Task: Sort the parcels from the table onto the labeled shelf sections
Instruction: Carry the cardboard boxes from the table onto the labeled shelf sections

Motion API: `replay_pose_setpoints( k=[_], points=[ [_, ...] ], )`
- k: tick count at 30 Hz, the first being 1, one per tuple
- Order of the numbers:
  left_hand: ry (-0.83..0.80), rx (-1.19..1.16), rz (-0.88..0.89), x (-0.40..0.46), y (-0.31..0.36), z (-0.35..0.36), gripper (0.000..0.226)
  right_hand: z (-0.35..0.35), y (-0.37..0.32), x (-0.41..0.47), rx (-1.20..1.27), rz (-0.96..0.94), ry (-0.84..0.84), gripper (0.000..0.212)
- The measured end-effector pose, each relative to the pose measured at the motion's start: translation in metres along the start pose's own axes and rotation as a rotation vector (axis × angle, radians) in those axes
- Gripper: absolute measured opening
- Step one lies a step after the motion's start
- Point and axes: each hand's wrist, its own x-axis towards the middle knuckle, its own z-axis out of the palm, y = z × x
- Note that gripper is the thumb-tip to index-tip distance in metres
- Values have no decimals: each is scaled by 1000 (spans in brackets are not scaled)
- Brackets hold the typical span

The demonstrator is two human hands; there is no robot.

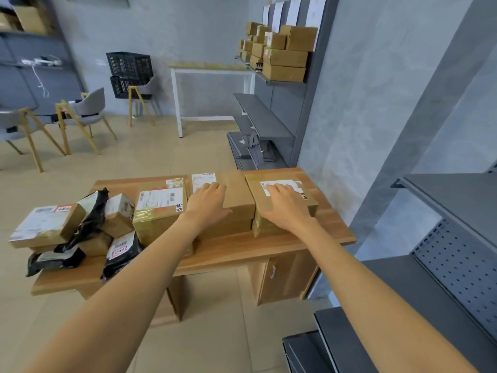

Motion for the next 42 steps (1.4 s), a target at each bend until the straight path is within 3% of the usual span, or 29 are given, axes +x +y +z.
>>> replay_pose_setpoints(
  k=[16,31,38,42],
  points=[
    [-32,-29,-101,107,-74,34,62,55,-9,138,64,-48,-83,74],
    [-126,-209,-375,212,-129,93,67,122,10,279,242,-67,-240,74],
    [-144,-515,-580,216,-131,134,72,157,4,296,418,38,-343,73],
    [-147,-565,-645,214,-126,155,73,176,4,291,549,180,-367,75]
  ],
)
